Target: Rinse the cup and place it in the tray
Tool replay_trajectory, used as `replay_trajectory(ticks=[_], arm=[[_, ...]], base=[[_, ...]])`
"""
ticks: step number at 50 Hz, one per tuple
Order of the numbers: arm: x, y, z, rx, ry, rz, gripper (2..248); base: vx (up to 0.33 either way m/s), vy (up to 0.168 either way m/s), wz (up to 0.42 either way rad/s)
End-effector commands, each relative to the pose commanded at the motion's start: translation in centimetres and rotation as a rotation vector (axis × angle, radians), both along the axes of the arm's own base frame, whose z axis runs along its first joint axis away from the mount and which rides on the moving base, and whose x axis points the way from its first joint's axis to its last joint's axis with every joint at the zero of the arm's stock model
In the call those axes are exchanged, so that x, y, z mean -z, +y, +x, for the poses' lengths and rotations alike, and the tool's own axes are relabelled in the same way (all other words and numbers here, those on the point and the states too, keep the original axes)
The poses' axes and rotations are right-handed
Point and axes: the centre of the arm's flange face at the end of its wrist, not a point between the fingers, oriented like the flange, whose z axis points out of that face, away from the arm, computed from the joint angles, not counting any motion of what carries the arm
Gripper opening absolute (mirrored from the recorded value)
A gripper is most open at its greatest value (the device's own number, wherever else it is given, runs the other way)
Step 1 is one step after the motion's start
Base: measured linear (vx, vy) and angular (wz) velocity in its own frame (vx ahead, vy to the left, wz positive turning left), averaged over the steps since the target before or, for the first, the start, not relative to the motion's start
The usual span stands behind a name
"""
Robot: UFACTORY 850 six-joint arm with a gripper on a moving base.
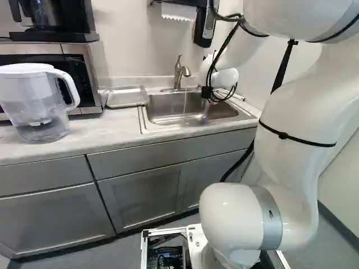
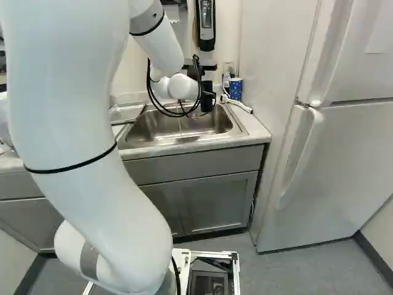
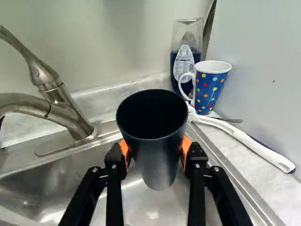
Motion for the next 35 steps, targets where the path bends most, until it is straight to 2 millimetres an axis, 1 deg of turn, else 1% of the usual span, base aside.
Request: replay_trajectory(ticks=[10, 23, 35], arm=[[1.0, 0.5, -0.5, -0.007, 0.016, 0.003, 124], [0.9, 1.2, -1.6, -0.018, 0.008, 0.002, 124], [0.8, 1.8, -3.1, -0.025, 0.006, 0.001, 124]], base=[[0.0, 0.0, 0.0], [0.0, 0.0, 0.0], [0.0, 0.0, 0.0]])
